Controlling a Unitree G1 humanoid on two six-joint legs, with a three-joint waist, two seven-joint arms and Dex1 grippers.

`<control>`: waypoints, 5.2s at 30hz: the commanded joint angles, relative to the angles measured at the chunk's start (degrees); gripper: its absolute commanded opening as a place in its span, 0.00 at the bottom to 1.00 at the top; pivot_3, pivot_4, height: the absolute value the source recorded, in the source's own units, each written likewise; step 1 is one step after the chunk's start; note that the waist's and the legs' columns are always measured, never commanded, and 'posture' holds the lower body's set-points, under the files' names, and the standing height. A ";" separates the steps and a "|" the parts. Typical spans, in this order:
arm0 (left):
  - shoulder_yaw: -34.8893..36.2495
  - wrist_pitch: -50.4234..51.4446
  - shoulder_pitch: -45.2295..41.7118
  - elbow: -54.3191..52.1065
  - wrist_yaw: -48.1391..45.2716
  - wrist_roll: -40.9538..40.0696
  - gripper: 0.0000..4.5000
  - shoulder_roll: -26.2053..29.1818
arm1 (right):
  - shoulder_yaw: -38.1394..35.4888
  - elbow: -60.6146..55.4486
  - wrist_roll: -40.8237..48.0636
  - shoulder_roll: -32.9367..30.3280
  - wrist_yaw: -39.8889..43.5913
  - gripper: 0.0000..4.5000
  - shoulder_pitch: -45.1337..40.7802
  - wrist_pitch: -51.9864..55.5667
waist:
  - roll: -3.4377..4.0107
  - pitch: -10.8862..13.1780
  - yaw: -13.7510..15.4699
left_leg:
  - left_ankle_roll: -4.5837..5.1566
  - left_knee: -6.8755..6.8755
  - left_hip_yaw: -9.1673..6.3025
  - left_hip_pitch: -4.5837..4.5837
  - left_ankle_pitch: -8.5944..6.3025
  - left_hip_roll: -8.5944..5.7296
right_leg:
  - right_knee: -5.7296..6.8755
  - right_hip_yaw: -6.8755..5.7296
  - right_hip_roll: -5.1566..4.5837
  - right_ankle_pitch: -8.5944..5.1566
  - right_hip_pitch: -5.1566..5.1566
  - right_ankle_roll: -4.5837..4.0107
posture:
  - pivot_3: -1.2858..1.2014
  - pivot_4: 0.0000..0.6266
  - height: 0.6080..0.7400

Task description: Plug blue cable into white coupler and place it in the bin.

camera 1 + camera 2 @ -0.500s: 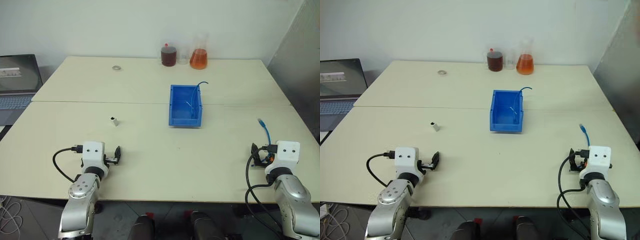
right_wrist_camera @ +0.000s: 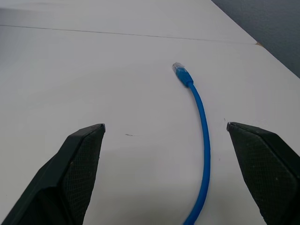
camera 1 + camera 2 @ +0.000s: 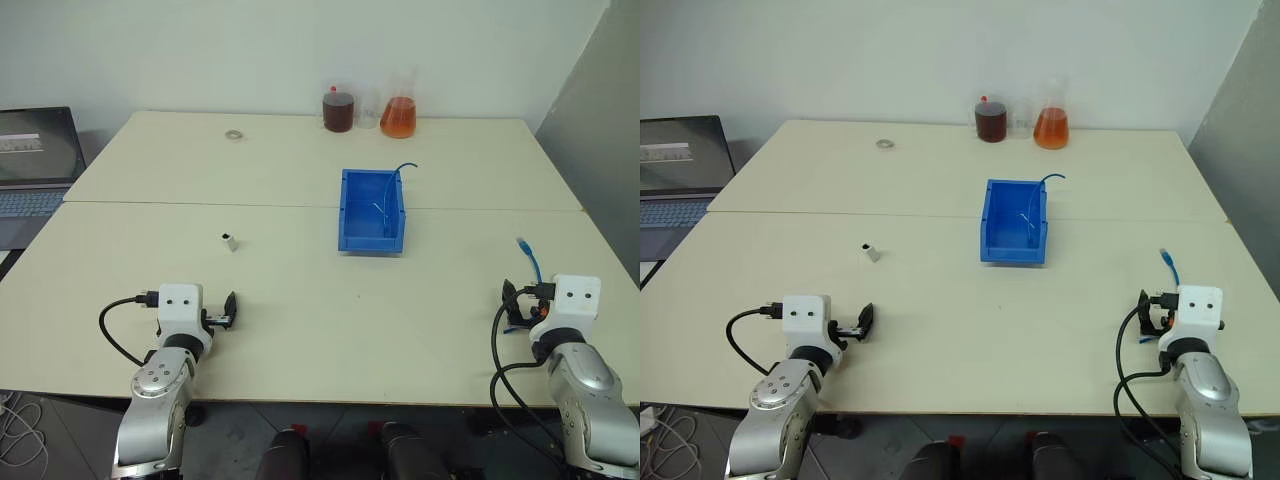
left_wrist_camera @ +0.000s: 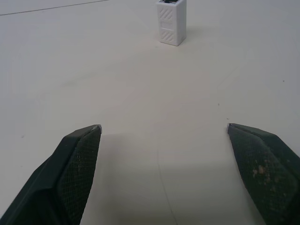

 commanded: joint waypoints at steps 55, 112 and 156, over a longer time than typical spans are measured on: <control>-29.58 -18.67 -47.11 27.01 -58.89 -5.40 1.00 6.68 | -1.93 42.68 7.52 -21.44 27.82 0.95 -22.14 -8.21 | -0.08 0.27 -0.17 | 0.04 0.02 0.01 -0.21 -0.01 -0.02 | -0.04 -0.01 0.12 -0.04 -0.08 -0.04 | 0.52 0.24 1.00; -9.17 -15.97 29.30 -18.02 -12.11 -3.87 1.00 -3.49 | 41.02 52.14 -2.78 3.79 51.91 0.02 -49.38 -17.76 | -0.19 0.50 -1.81 | 0.00 0.02 0.36 -0.04 -0.48 -0.04 | -0.16 0.26 -0.23 0.01 -0.09 -0.29 | 0.52 0.24 1.00; -22.70 -26.29 -39.40 50.07 -68.01 -3.34 1.00 22.68 | 17.69 -5.99 23.92 -19.09 46.75 0.99 -27.69 22.46 | -0.12 0.52 -0.54 | 0.01 0.14 -0.09 -0.11 -0.53 0.08 | 0.11 -0.19 0.15 -0.18 -0.04 -0.40 | 0.52 0.24 1.00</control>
